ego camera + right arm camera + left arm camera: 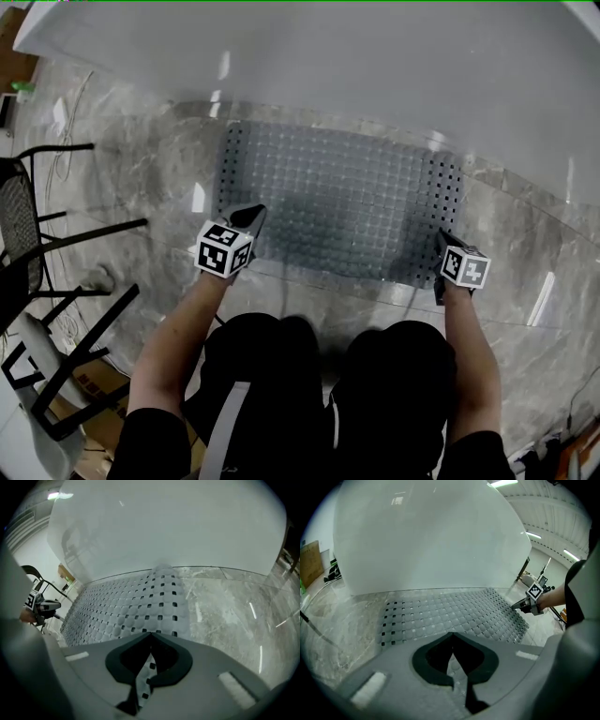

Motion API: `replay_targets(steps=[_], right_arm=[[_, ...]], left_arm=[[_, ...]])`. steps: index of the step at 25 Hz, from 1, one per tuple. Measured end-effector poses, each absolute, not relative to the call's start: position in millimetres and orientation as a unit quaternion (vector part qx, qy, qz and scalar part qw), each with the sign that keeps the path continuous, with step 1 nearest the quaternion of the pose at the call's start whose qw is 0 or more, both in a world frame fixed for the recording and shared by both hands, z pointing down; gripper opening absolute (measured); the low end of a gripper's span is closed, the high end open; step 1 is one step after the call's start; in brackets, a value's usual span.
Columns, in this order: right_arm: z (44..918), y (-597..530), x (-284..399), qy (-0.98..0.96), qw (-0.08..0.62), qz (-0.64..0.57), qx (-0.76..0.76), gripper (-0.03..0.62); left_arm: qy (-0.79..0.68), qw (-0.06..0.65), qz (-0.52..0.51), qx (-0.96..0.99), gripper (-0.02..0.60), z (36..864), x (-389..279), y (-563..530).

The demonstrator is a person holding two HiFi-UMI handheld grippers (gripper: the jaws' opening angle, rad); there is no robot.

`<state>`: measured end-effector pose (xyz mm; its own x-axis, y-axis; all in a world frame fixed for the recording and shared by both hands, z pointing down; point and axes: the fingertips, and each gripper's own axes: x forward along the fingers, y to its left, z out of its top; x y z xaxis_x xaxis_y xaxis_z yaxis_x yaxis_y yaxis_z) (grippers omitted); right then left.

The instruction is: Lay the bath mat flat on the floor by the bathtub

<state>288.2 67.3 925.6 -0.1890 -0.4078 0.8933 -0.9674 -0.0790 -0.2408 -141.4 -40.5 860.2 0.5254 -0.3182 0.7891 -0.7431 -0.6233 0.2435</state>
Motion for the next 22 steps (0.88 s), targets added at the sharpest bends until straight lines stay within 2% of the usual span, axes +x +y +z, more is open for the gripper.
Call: replay_targets(steps=[5, 10, 15, 22], right_arm=[[873, 52, 278, -0.635, 0.274, 0.456, 0.560, 0.000], [784, 45, 258, -0.667, 0.247, 0.435, 0.553, -0.002], [667, 47, 230, -0.698, 0.228, 0.414, 0.539, -0.002], [455, 54, 184, -0.746, 0.195, 0.373, 0.516, -0.002]], left_arm=[[-0.335, 0.308, 0.340, 0.823, 0.006, 819, -137, -47], [-0.340, 0.306, 0.305, 0.835, 0.006, 734, -120, -51], [-0.355, 0.281, 0.278, 0.847, 0.006, 617, -101, -44], [-0.389, 0.237, 0.250, 0.855, 0.006, 418, -102, -8]])
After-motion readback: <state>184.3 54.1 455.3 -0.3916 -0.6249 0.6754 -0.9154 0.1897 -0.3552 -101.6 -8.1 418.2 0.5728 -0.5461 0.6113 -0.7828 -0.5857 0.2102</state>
